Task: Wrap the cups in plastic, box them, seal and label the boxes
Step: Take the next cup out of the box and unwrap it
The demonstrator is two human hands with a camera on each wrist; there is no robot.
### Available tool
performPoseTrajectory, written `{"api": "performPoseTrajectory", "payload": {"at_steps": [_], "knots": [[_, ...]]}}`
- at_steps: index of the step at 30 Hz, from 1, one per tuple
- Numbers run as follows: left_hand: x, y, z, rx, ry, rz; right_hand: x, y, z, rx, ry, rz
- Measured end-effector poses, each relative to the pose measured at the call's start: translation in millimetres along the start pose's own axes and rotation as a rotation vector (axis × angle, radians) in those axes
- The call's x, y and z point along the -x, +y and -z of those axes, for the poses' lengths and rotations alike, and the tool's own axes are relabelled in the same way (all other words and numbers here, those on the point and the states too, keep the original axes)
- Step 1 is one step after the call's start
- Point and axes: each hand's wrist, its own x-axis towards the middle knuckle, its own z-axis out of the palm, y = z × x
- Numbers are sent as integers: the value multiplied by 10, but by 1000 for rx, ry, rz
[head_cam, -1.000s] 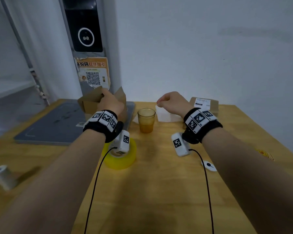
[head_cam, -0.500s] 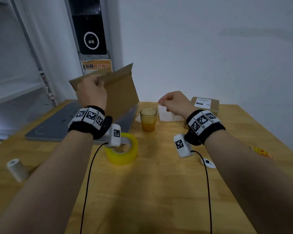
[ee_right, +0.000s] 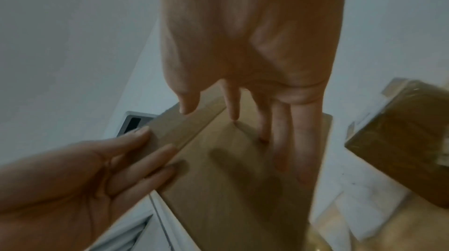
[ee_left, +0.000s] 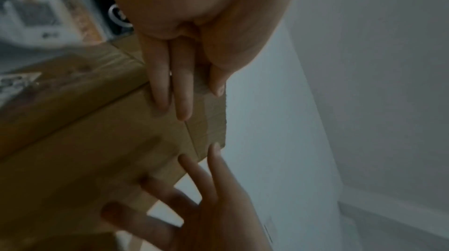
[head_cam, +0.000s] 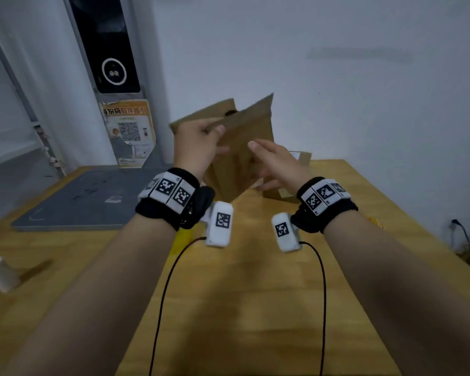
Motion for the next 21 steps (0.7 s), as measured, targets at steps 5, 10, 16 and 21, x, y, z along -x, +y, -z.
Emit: {"api": "performPoseTrajectory", "payload": {"at_steps": [5, 10, 16, 21], "knots": [[358, -258, -426, -16, -219, 221, 263, 322, 246, -113, -41, -174], [668, -392, -581, -22, -350, 349, 334, 601, 294, -145, -93, -255], [721, -113, -458, 154, -536, 462, 288, 661, 254, -190, -79, -304], [454, -175, -200, 20, -115, 252, 224, 653, 255, -237, -30, -313]]}}
